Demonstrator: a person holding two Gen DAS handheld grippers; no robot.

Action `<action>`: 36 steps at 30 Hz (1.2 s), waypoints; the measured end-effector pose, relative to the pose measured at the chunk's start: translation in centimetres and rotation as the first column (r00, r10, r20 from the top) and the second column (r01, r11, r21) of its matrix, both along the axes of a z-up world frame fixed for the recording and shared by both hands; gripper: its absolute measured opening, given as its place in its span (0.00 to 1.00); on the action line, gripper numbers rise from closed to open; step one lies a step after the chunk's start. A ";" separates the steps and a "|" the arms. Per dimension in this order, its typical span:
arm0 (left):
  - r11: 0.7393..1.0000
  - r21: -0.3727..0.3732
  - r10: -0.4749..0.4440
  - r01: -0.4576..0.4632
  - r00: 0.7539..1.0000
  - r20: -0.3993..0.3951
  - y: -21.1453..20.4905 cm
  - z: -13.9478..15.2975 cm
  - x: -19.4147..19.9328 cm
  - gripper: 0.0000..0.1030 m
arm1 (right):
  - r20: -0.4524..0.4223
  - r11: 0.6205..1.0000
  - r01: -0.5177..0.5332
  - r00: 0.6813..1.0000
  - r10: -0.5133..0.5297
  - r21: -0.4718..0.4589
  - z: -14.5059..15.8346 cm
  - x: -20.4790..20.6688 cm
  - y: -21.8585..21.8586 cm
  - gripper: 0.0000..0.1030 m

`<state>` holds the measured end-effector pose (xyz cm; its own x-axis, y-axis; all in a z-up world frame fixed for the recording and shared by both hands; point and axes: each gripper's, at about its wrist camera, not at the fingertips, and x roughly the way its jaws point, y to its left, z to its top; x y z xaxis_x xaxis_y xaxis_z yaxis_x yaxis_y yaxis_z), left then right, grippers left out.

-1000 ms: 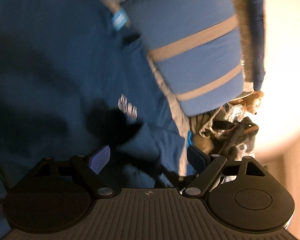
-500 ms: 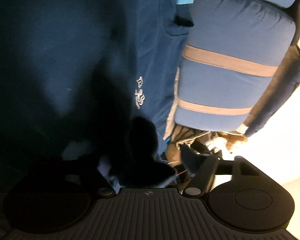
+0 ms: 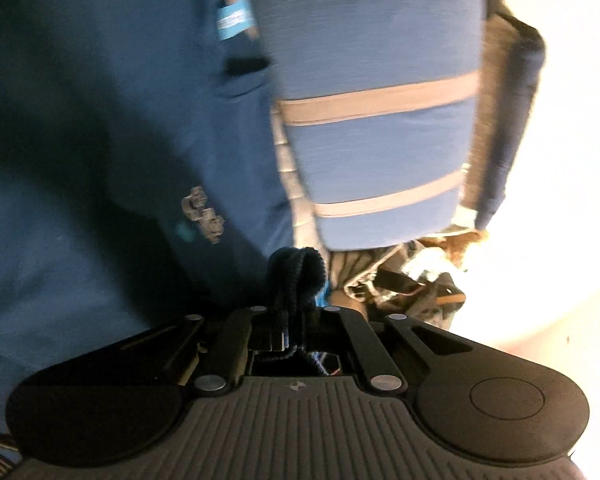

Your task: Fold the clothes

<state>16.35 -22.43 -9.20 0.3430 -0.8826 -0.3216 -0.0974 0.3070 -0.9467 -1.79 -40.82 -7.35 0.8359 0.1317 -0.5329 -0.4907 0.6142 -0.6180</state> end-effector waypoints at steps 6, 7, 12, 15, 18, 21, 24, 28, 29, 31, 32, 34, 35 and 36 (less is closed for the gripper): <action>0.999 0.036 -0.024 0.020 0.992 0.124 -0.3 4.3 -0.1 0.04 | -0.038 0.980 0.130 0.991 -0.126 0.152 -0.4 0.8 -4.0 0.93; 0.999 0.040 -0.023 0.018 0.990 0.137 -0.4 4.9 -0.1 0.04 | -0.046 0.974 0.149 0.989 -0.143 0.170 -0.6 1.0 -4.5 0.94; 0.999 0.031 -0.020 0.014 0.981 0.191 -0.6 7.8 -0.1 0.04 | -0.082 0.939 0.250 0.968 -0.237 0.235 -1.9 1.7 -7.0 0.97; 1.000 0.015 -0.015 0.012 0.977 0.214 -0.2 9.7 -0.4 0.04 | -0.071 0.904 0.322 0.946 -0.315 0.283 -2.3 2.2 -8.3 0.97; 1.000 0.007 -0.010 0.008 0.970 0.244 0.3 11.5 -0.7 0.04 | -0.062 0.851 0.400 0.913 -0.404 0.340 -2.2 2.9 -9.5 0.98; 1.000 -0.006 0.010 -0.009 0.960 0.281 0.8 13.2 -0.5 0.04 | -0.086 0.787 0.482 0.868 -0.489 0.384 -2.3 4.3 -10.6 0.98; 0.999 -0.007 0.035 -0.034 0.949 0.312 1.9 14.8 -0.2 0.04 | -0.152 0.705 0.562 0.816 -0.557 0.432 -2.5 5.7 -11.7 0.98; 0.997 0.008 0.064 -0.071 0.934 0.351 3.6 16.7 0.2 0.04 | -0.346 0.532 0.676 0.728 -0.592 0.510 -2.5 7.2 -14.5 0.98; 0.997 0.014 0.072 -0.082 0.931 0.358 4.2 17.0 0.3 0.04 | -0.391 0.492 0.697 0.708 -0.587 0.522 -2.5 7.5 -15.0 0.98; 0.994 0.028 0.088 -0.106 0.924 0.371 5.3 17.6 0.5 0.04 | -0.443 0.446 0.713 0.692 -0.570 0.540 -2.7 7.2 -15.5 0.98; 0.992 0.048 0.093 -0.120 0.920 0.380 5.9 17.8 0.6 0.04 | -0.463 0.429 0.720 0.686 -0.562 0.546 -2.7 7.2 -15.7 0.98; 0.985 0.086 0.104 -0.150 0.912 0.398 7.0 18.1 0.6 0.04 | -0.483 0.415 0.726 0.680 -0.552 0.548 -2.6 7.5 -16.0 0.98; 0.981 0.105 0.109 -0.165 0.907 0.407 7.5 18.3 0.7 0.04 | -0.491 0.412 0.726 0.681 -0.544 0.550 -2.5 7.7 -16.2 0.98; 0.976 0.124 0.113 -0.179 0.902 0.416 8.1 18.4 0.7 0.04 | -0.490 0.422 0.717 0.692 -0.531 0.555 -2.4 7.8 -16.1 0.98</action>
<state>17.04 -14.33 9.24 0.5939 -0.7626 -0.2564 0.2279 0.4651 -0.8554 5.98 -56.91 -9.75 0.7193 0.0033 -0.6947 0.1551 0.9740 0.1652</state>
